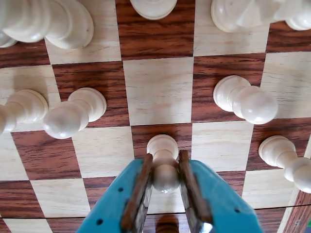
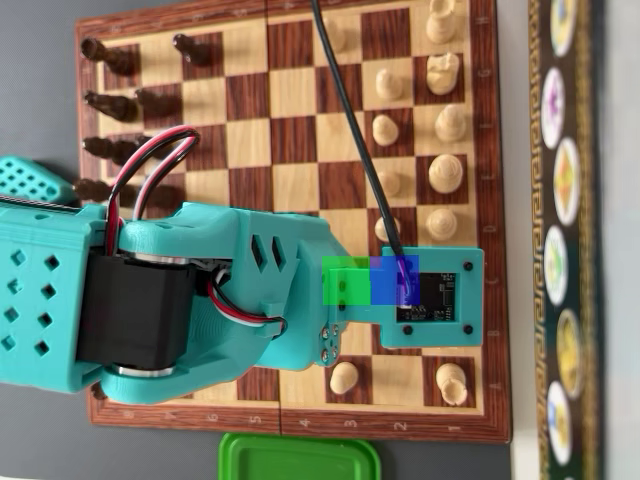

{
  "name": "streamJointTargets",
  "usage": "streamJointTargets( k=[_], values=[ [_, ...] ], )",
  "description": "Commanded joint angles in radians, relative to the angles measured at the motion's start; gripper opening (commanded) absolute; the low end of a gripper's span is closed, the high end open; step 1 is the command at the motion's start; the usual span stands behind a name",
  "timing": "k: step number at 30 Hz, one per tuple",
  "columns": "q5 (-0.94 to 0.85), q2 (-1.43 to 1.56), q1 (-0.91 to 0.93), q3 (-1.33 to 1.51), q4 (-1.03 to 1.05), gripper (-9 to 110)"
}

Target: Play chess

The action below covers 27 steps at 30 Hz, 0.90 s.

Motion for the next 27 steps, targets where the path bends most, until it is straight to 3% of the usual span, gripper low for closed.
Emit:
streamJointTargets(
  k=[1, 27],
  values=[
    [-0.002, 0.058, 0.009, 0.000, -0.012, 4],
    [-0.002, 0.061, -0.002, -0.008, 0.002, 12]
  ],
)
